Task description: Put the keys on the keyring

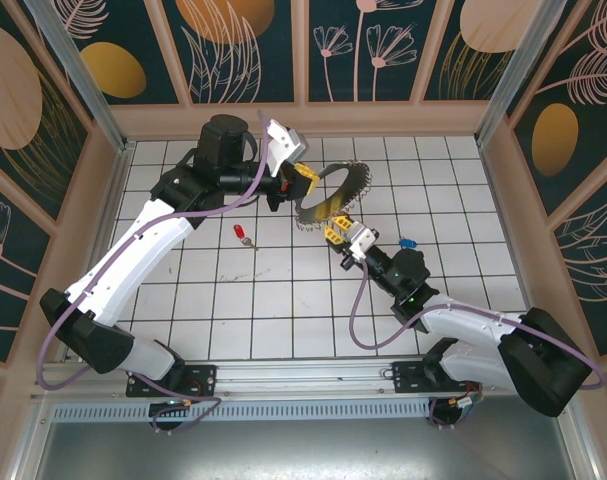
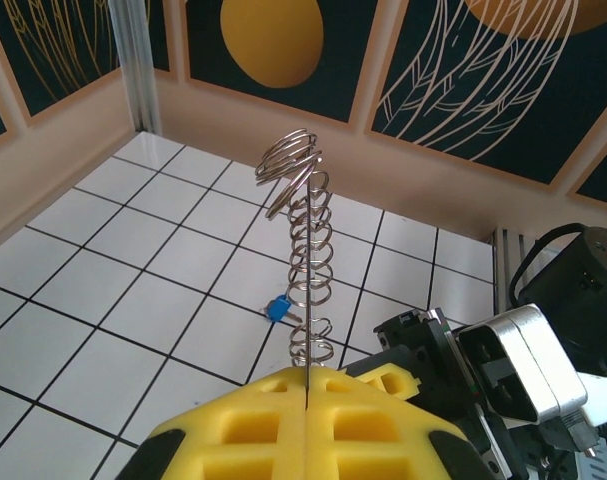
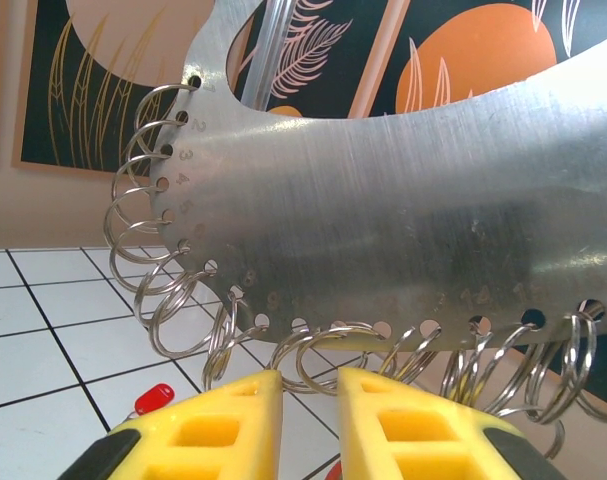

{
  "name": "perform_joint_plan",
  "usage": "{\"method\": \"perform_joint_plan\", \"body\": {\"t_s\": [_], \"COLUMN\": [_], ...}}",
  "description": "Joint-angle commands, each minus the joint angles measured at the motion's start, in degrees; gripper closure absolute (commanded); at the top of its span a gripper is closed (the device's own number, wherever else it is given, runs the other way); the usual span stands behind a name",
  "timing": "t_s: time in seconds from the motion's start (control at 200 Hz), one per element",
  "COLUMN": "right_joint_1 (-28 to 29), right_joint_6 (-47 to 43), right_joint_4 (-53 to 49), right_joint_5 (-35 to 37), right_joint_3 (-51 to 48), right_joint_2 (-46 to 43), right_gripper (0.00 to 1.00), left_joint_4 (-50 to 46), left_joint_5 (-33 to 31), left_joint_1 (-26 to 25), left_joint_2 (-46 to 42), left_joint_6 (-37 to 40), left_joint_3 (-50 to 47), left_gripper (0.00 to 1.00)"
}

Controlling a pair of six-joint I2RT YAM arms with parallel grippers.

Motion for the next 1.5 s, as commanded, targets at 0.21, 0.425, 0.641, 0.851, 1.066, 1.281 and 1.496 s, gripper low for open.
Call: {"method": "perform_joint_plan", "body": {"t_s": [0.21,0.425,0.641,0.851,1.066,1.281,1.496], "right_joint_1": [-0.1,-0.2,-0.1,-0.1,0.0,0.0,0.0], "right_joint_6": [0.5,1.1,1.6,2.0,1.8,0.8,1.7], "right_joint_4": [6.6,5.4,5.7,6.7,5.5,0.6,-0.5], "right_joint_5": [4.4,2.7,3.0,5.0,7.8,7.7,6.8], "right_joint_3": [2.5,3.0,3.2,3.5,2.7,0.5,0.3], "right_joint_2": [1.9,2.4,2.9,3.5,3.1,1.3,0.0], "right_gripper": [0.78,0.72,0.68,0.72,0.92,0.91,0.87], "left_joint_4": [3.3,3.7,4.0,4.0,4.4,5.9,5.8], "left_joint_5": [1.1,0.6,0.4,0.3,-1.0,-2.4,-2.0], "left_joint_1": [-0.2,-0.2,-0.2,-0.2,-0.2,-0.2,-0.2], "left_joint_2": [-1.7,-2.1,-2.0,-2.0,-2.8,-4.0,-3.7], "left_joint_6": [-1.2,-1.3,-1.4,-1.5,-1.6,-1.3,-1.4], "left_joint_3": [-0.2,-0.5,-0.5,-0.5,-1.1,-2.0,-1.9], "left_gripper": [1.00,1.00,1.00,1.00,1.00,1.00,1.00]}}
